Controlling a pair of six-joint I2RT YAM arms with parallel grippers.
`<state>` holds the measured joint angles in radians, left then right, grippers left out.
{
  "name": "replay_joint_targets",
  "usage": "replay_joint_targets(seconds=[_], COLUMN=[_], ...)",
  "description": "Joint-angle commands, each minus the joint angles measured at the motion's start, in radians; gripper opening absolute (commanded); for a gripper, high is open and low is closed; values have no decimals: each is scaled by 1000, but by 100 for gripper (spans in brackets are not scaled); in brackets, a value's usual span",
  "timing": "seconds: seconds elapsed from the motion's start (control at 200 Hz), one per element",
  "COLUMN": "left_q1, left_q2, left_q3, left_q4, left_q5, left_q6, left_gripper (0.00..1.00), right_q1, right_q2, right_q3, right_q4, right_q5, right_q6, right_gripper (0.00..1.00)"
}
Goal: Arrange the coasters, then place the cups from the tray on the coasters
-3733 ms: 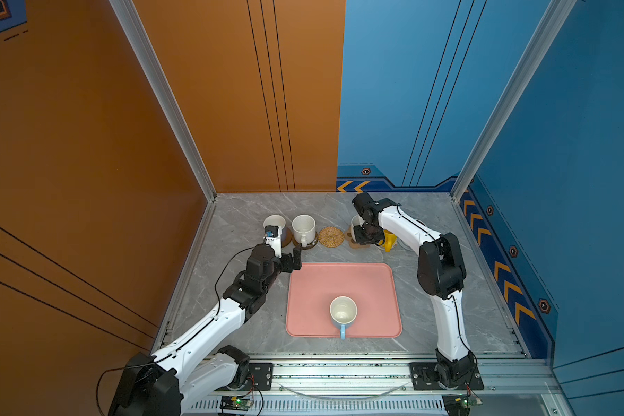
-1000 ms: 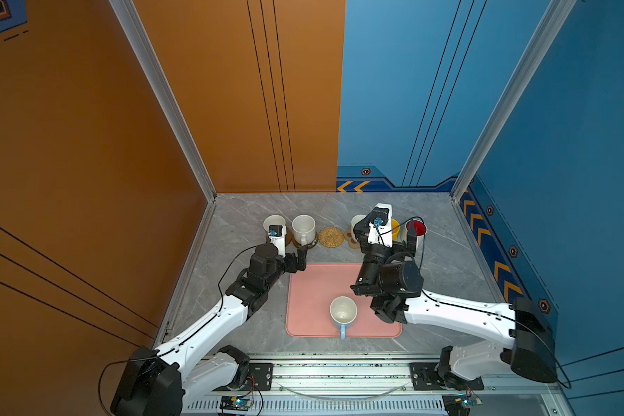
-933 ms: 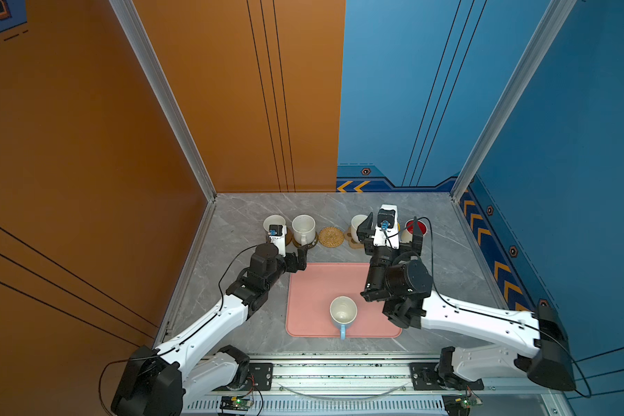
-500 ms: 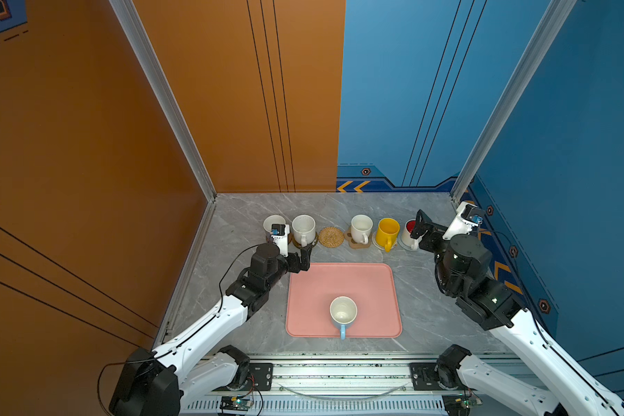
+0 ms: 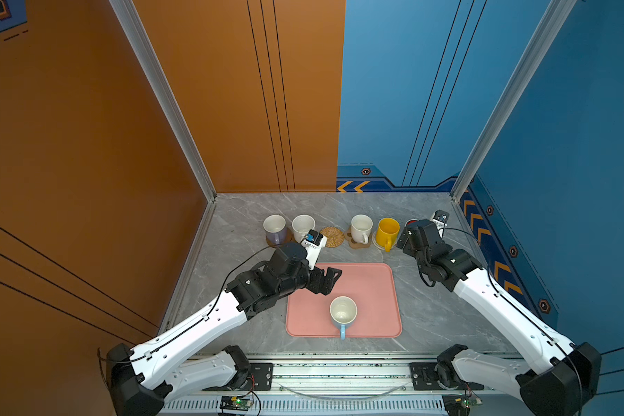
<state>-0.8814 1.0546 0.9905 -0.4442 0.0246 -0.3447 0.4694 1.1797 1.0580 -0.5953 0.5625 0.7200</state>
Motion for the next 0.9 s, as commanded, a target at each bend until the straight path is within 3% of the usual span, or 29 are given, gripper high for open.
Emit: replay_joint_targets(seconds=[0.0, 0.245, 0.496, 0.896], left_q1=[-81, -249, -370, -435], left_q2=[-4, 15, 75, 166], left_q3=[28, 30, -2, -44], left_q4=[-245, -373, -378, -285], left_q5=[14, -52, -91, -103], left_q6=[-37, -170, -305, -430], left_gripper=[89, 81, 79, 79], right_q1=[-12, -47, -63, -63], right_q2=[23, 34, 41, 69], right_q3=[-3, -36, -58, -59], right_q4=[-31, -15, 14, 40], right_q5=[-20, -53, -89, -124], right_q6=[42, 60, 68, 70], right_gripper=[100, 100, 100, 100])
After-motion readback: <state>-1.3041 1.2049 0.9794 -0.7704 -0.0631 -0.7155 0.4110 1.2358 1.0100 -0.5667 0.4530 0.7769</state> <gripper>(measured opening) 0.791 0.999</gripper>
